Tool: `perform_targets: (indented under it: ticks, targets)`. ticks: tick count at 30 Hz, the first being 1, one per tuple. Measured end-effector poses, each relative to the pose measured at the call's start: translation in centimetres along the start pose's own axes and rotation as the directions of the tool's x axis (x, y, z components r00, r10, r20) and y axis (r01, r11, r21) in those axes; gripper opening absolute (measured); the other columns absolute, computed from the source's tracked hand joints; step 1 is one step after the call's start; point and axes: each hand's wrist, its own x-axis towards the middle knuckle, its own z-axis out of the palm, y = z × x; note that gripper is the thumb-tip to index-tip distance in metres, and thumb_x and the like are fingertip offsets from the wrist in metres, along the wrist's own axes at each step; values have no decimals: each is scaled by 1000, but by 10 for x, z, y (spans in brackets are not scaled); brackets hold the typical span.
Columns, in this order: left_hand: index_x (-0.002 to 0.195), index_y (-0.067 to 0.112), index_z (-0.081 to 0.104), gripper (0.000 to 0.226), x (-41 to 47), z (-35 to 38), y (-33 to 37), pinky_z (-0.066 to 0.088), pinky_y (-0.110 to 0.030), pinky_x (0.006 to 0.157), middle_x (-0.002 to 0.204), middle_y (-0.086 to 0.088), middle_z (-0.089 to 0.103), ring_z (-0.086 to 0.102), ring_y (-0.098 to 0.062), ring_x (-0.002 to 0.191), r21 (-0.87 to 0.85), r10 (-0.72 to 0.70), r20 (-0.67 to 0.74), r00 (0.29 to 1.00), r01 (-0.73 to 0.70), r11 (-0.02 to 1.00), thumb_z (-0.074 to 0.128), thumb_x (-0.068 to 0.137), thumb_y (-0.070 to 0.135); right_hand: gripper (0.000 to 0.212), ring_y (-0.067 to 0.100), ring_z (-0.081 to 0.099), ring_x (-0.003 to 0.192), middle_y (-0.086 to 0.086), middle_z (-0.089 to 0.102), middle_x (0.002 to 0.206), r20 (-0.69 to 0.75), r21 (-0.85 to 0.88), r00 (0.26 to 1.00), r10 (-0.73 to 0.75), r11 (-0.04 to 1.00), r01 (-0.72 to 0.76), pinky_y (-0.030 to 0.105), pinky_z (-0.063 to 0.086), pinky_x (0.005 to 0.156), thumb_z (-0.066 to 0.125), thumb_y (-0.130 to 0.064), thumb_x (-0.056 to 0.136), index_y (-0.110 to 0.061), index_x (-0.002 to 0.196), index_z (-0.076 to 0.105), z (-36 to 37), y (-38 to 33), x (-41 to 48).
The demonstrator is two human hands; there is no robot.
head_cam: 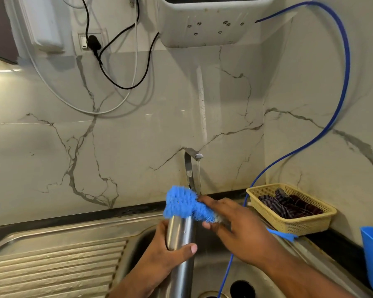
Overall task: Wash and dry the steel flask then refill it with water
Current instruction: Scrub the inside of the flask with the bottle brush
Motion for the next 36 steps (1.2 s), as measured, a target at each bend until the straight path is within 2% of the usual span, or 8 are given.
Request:
perform_targets:
  ticks: [2, 5, 11, 15, 18, 26, 30, 36]
  targets:
    - [128, 36, 50, 84, 0, 0, -2, 56, -18, 77, 114, 5, 72, 71, -7, 99, -23, 0, 2, 1000, 0, 1000, 92, 56, 48, 61, 4, 57, 93, -21, 55, 107, -12, -36, 1000, -4, 999, 3, 25, 50, 81, 60, -49, 97, -66, 143, 23, -2, 0, 2]
    - [125, 31, 52, 85, 1, -5, -2, 62, -42, 85, 105, -6, 76, 75, -23, 93, -73, -39, -34, 999, 37, 997, 93, 53, 49, 58, 2, 58, 104, -20, 58, 118, -56, -14, 994, 89, 996, -90, 23, 50, 87, 62, -46, 97, -62, 145, 34, -9, 20, 4]
    - [126, 32, 55, 79, -3, -1, 5, 58, -22, 72, 105, 5, 76, 74, -14, 93, -65, -25, -4, 1000, 25, 998, 89, 56, 44, 58, 3, 57, 97, -23, 56, 109, -26, 27, 999, 19, 999, -19, 26, 51, 83, 57, -54, 95, -78, 136, 24, -2, 2, 0]
    - [133, 26, 59, 84, -2, -3, 4, 57, -46, 94, 111, -8, 76, 72, -28, 103, -128, -65, -2, 998, 64, 990, 84, 55, 46, 60, 3, 58, 95, -22, 57, 111, -39, -8, 998, 56, 998, -56, 28, 52, 84, 60, -51, 96, -67, 144, 27, -6, 9, 4]
    - [129, 22, 62, 78, -2, -4, 4, 56, -51, 93, 106, -17, 76, 72, -36, 101, -146, -77, 2, 997, 77, 986, 82, 57, 45, 60, 1, 57, 98, -22, 57, 112, -30, 1, 994, 109, 994, -109, 27, 52, 87, 62, -49, 96, -67, 144, 29, -10, 20, 3]
    - [124, 27, 61, 92, 3, 1, 11, 61, -42, 87, 101, -8, 78, 76, -28, 91, -58, -47, -26, 999, 45, 997, 94, 44, 58, 67, 3, 53, 101, -23, 52, 110, 39, -21, 999, 31, 999, -31, 27, 46, 91, 56, -52, 98, -71, 140, 8, -9, 4, 2]
    - [127, 27, 58, 94, 2, 0, 12, 60, -50, 90, 102, -10, 77, 76, -33, 91, -103, -52, -32, 998, 48, 994, 94, 44, 55, 62, 3, 51, 102, -23, 52, 113, 25, -54, 997, 69, 996, -67, 25, 45, 94, 55, -53, 99, -67, 145, 17, -13, 9, 3]
    - [128, 23, 55, 71, -9, 3, 30, 59, -29, 61, 101, -17, 77, 76, -39, 82, -158, -65, 9, 998, 65, 985, 82, 63, 32, 57, 1, 48, 105, -24, 49, 116, 58, -69, 993, 100, 993, -96, 26, 42, 100, 53, -52, 100, -60, 150, 27, -17, 9, 3]
